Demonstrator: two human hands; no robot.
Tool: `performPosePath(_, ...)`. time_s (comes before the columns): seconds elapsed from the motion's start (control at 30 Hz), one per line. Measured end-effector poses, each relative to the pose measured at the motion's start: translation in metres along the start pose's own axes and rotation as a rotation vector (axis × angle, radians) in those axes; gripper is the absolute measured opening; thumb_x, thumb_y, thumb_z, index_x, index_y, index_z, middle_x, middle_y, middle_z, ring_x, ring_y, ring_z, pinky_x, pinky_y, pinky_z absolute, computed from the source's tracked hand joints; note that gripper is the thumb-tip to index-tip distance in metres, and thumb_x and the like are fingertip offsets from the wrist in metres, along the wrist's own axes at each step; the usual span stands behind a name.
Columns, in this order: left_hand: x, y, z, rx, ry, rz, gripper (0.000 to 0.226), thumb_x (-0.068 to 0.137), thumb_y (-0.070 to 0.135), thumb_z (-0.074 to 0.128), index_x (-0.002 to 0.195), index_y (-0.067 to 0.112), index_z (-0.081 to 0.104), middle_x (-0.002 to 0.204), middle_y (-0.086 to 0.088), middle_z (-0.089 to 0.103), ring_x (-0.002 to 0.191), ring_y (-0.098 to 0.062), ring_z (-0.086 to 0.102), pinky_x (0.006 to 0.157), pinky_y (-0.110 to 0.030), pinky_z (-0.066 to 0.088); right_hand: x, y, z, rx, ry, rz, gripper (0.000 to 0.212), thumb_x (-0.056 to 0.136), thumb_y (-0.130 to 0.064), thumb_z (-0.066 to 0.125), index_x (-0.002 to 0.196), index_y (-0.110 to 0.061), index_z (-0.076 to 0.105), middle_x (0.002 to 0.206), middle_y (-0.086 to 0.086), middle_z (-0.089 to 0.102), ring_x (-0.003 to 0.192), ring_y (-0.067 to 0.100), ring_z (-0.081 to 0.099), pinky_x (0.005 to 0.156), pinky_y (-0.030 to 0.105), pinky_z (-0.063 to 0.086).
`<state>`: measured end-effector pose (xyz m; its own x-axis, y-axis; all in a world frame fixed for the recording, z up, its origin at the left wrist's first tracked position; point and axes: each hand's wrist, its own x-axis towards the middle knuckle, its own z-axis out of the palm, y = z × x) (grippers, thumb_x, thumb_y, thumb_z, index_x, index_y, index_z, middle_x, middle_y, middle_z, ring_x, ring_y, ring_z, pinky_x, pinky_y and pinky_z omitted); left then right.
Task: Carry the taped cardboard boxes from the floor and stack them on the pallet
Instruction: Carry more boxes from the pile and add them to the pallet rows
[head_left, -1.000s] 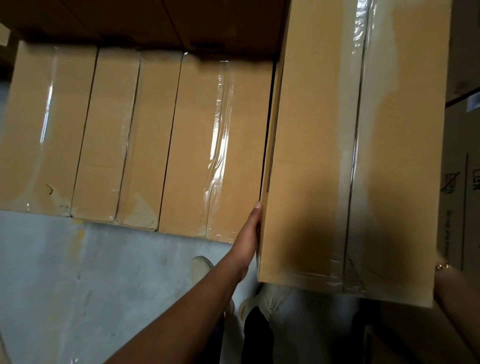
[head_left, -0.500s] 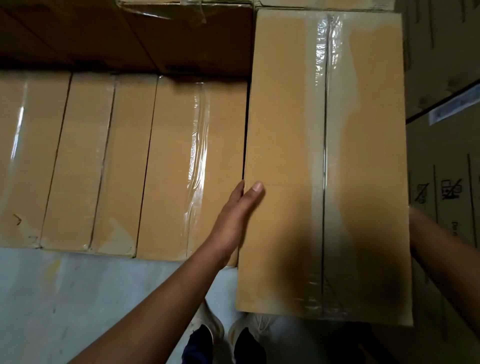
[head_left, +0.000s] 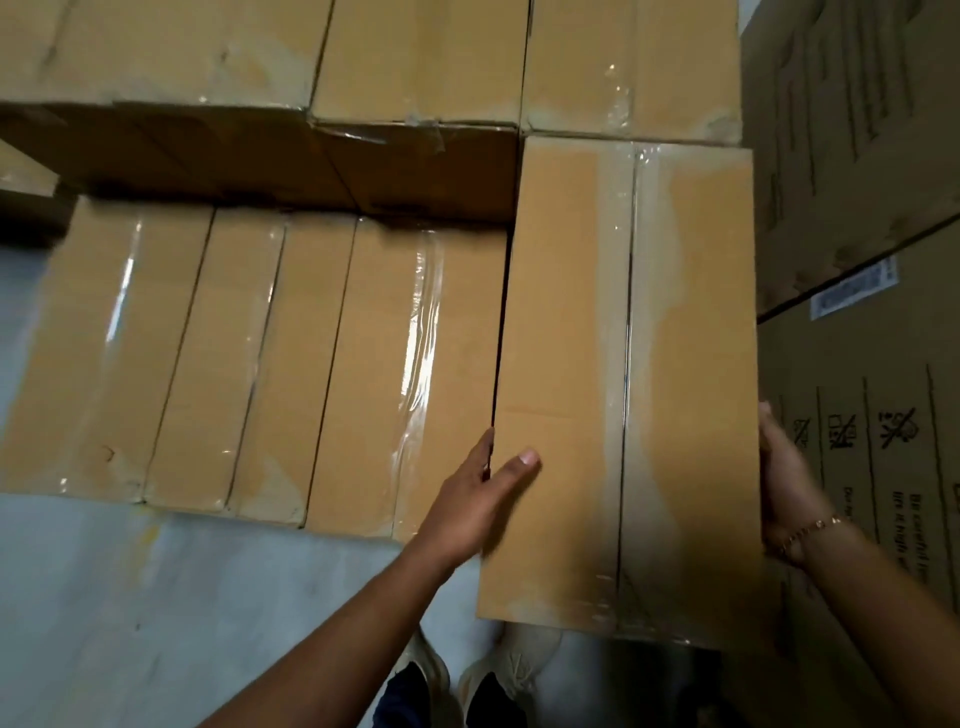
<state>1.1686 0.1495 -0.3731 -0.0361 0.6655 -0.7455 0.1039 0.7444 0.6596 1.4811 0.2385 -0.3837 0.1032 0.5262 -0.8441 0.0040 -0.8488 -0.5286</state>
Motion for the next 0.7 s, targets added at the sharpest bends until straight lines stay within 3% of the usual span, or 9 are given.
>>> performPosePath(0.03,-0.010,0.006,-0.002,0.013,-0.003,-0.014,0.111,0.068,0.092,0.056,0.160,0.039,0.023,0.161,0.014,0.033,0.146,-0.013,0.036,0.116,-0.036,0.030,-0.010,-0.007,0.000,0.032,-0.035,0.027,0.070,0.083,-0.084,0.040,0.093,-0.020,0.066,0.065,-0.001,0.055,0.059,0.022,0.055,0.064,0.032,0.038)
performPosePath(0.1,-0.030,0.024,-0.009,0.036,-0.009,-0.034,0.107,0.071,0.087,0.057,0.160,0.036,0.026,0.162,0.009,0.034,0.147,-0.014,0.036,0.114,-0.033,0.030,-0.038,-0.023,-0.001,0.040,0.020,0.032,0.064,0.091,-0.077,0.037,0.101,-0.021,0.065,0.067,-0.003,0.044,0.056,0.014,0.039,0.062,0.032,0.031)
performPosePath(0.17,-0.055,0.050,-0.018,0.069,-0.032,-0.025,0.092,0.084,0.075,0.059,0.160,0.032,0.028,0.162,0.007,0.036,0.147,-0.013,0.036,0.111,-0.028,0.031,-0.073,-0.046,0.001,-0.055,0.059,-0.003,0.052,0.096,-0.067,0.043,0.111,-0.021,0.063,0.084,-0.002,0.055,0.069,0.013,0.047,0.074,0.036,0.042)
performPosePath(0.27,-0.102,0.083,-0.036,0.177,-0.047,0.016,0.081,0.093,0.061,0.060,0.160,0.029,0.028,0.162,0.002,0.036,0.146,-0.018,0.038,0.102,-0.022,0.033,-0.129,-0.071,0.013,-0.296,0.097,-0.085,0.035,0.100,-0.048,0.052,0.123,-0.022,0.061,0.129,0.009,0.062,0.110,0.026,0.060,0.099,0.047,0.045)
performPosePath(0.33,-0.139,0.094,-0.052,0.255,-0.023,0.046,0.081,0.094,0.058,0.060,0.161,0.028,0.026,0.164,0.001,0.034,0.147,-0.021,0.037,0.108,-0.028,0.032,-0.165,-0.078,0.023,-0.440,0.091,-0.160,0.042,0.101,-0.038,0.055,0.137,-0.014,0.057,0.143,0.014,0.055,0.127,0.030,0.054,0.107,0.046,0.041)
performPosePath(0.43,-0.189,0.105,-0.088,0.335,0.072,0.103,0.078,0.096,0.054,0.060,0.161,0.026,0.027,0.164,-0.001,0.032,0.148,-0.023,0.036,0.113,-0.031,0.029,-0.216,-0.079,0.045,-0.627,-0.004,-0.271,0.058,0.100,-0.040,0.058,0.149,-0.010,0.046,0.152,0.009,0.046,0.139,0.027,0.045,0.115,0.043,0.034)
performPosePath(0.7,-0.313,0.092,-0.222,0.421,0.293,0.160,0.077,0.097,0.053,0.060,0.161,0.025,0.027,0.165,-0.003,0.030,0.149,-0.025,0.032,0.119,-0.041,0.029,-0.342,-0.082,0.155,-0.945,-0.094,-0.546,0.068,0.097,-0.051,0.058,0.155,-0.024,0.036,0.161,0.001,0.035,0.146,0.024,0.035,0.118,0.045,0.032)
